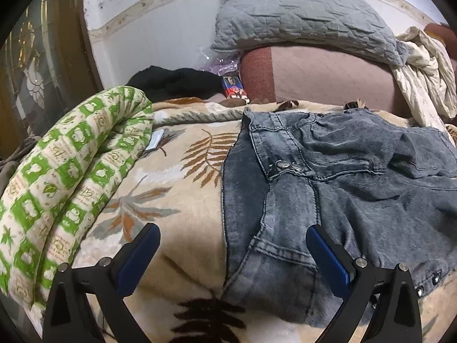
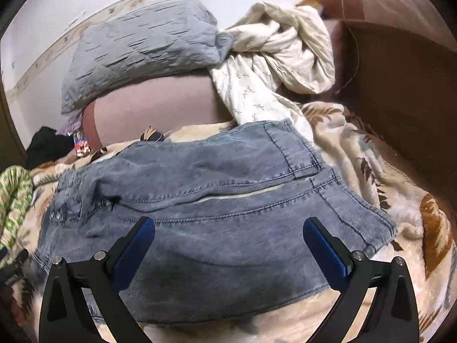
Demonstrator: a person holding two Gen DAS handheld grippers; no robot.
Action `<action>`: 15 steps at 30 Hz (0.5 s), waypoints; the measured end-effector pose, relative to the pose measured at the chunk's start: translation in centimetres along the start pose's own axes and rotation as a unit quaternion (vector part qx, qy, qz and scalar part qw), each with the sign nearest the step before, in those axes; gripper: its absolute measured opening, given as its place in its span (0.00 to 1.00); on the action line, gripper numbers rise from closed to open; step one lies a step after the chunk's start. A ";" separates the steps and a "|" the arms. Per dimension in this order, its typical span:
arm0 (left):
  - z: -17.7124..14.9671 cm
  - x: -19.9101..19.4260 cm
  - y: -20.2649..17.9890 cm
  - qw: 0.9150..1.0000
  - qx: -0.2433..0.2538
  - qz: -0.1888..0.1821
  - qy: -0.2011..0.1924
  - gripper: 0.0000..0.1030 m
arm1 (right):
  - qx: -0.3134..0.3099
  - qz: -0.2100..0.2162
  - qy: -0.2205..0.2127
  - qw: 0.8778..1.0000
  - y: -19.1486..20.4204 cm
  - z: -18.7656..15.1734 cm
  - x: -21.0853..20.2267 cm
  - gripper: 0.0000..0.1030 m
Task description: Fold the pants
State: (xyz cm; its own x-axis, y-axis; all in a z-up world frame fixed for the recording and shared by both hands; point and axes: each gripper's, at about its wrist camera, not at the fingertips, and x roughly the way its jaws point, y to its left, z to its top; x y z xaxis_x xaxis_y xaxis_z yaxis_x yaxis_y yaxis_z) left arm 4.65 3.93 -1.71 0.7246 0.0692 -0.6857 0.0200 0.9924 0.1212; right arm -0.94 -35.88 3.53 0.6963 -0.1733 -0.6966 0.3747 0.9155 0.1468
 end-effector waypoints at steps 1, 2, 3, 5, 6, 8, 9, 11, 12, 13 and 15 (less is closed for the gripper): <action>0.4 0.3 0.2 1.000 -0.003 -0.001 0.002 1.00 | 0.001 0.001 -0.001 1.000 -0.6 0.7 0.3 1.00; 1.1 0.7 0.5 1.000 -0.004 0.001 0.002 1.00 | -0.002 0.006 0.001 1.000 -1.2 1.5 0.9 1.00; 1.8 1.1 0.6 1.000 -0.004 0.003 0.000 1.00 | -0.007 0.008 0.002 1.000 -1.6 2.2 1.4 1.00; 4.0 2.1 1.1 1.000 -0.003 0.010 -0.009 1.00 | -0.016 0.003 0.004 1.000 -2.7 4.4 3.3 1.00; 5.0 2.8 1.2 1.000 -0.001 0.007 -0.011 1.00 | -0.020 0.002 0.009 1.000 -3.1 5.3 4.3 1.00; 7.5 5.0 1.3 1.000 0.003 0.005 0.002 1.00 | -0.024 -0.003 0.017 1.000 -4.4 7.4 6.7 1.00; 8.4 6.0 1.3 1.000 0.006 0.007 0.008 1.00 | -0.023 -0.009 0.021 0.999 -5.1 8.4 8.0 1.00; 10.5 8.7 1.0 1.000 0.016 0.005 0.025 1.00 | -0.022 -0.023 0.025 0.999 -6.3 10.4 10.5 0.98; 11.5 10.0 0.8 0.999 0.020 0.005 0.035 1.00 | -0.019 -0.028 0.026 0.999 -6.9 11.2 11.5 0.93; 12.5 11.5 0.6 0.999 0.022 0.004 0.047 1.00 | -0.012 -0.030 0.030 0.999 -7.5 12.0 12.7 0.90; 13.6 13.7 0.4 0.998 0.011 -0.010 0.068 1.00 | 0.007 -0.029 0.049 0.998 -8.7 13.3 15.1 0.78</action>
State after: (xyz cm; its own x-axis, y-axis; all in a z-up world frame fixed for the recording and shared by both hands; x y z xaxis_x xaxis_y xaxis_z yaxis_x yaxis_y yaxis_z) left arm 23.96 3.94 -1.34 0.6232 0.0643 -0.7794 0.0488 0.9915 0.1208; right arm 14.46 -51.34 1.07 0.6104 -0.1880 -0.7695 0.4211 0.8998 0.1141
